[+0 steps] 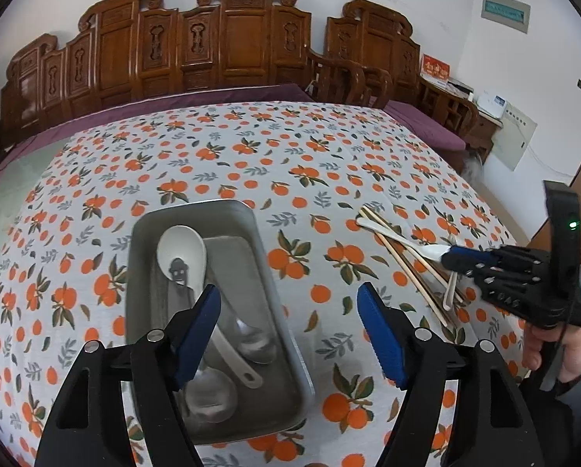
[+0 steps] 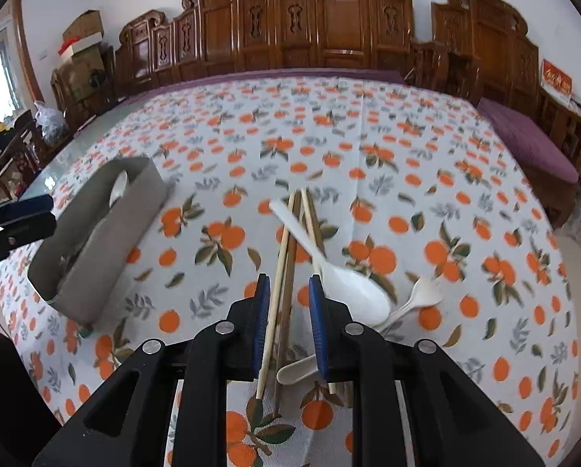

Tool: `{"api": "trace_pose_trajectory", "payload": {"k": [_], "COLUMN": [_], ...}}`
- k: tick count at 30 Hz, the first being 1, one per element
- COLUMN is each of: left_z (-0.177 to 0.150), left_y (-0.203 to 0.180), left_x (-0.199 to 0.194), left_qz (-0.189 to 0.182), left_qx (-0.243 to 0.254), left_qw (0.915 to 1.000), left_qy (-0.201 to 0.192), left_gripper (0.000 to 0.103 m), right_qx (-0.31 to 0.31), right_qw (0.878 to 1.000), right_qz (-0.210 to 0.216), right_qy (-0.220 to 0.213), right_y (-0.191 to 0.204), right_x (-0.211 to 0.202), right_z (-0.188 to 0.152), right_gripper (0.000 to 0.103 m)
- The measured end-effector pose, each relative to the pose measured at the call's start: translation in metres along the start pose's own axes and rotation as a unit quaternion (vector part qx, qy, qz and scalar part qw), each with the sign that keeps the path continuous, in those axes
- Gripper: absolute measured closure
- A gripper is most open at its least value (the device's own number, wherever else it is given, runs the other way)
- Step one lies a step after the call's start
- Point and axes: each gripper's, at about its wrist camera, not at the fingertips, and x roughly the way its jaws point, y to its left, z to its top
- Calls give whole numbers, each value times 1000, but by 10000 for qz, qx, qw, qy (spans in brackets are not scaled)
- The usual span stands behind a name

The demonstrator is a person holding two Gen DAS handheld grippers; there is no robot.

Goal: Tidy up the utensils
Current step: 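Move the right gripper back toward the chopsticks and white spoons, then grasp a wooden chopstick with the right gripper while the left grasps another chopstick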

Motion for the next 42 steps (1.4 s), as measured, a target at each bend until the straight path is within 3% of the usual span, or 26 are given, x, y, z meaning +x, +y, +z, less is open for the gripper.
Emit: {"api": "trace_pose_trajectory", "payload": {"k": [6, 17, 19, 25, 31, 42], "left_z": [-2, -6, -7, -8, -12, -10], "left_y": [-13, -23, -25, -28, -35, -59], "left_x": [4, 5, 6, 7, 9, 22], "left_qz": [-37, -32, -24, 4, 96, 128], "left_qx": [127, 241, 261, 285, 358, 439], "left_qw": [9999, 9997, 9996, 9996, 9993, 9987], "left_qy": [29, 62, 70, 80, 94, 235], "left_gripper": [34, 34, 34, 34, 34, 34], "right_qx": [64, -154, -192, -193, -78, 113], "right_qw": [9994, 9983, 9982, 9984, 9988, 9982], "right_qz": [-39, -298, -318, 82, 460, 498], "right_qy": [327, 483, 474, 531, 170, -311], "right_y": [-1, 10, 13, 25, 31, 6], "right_x": [23, 38, 39, 38, 17, -3], "right_z": [-5, -7, -7, -9, -5, 4], "right_gripper": [90, 90, 95, 97, 97, 97]}}
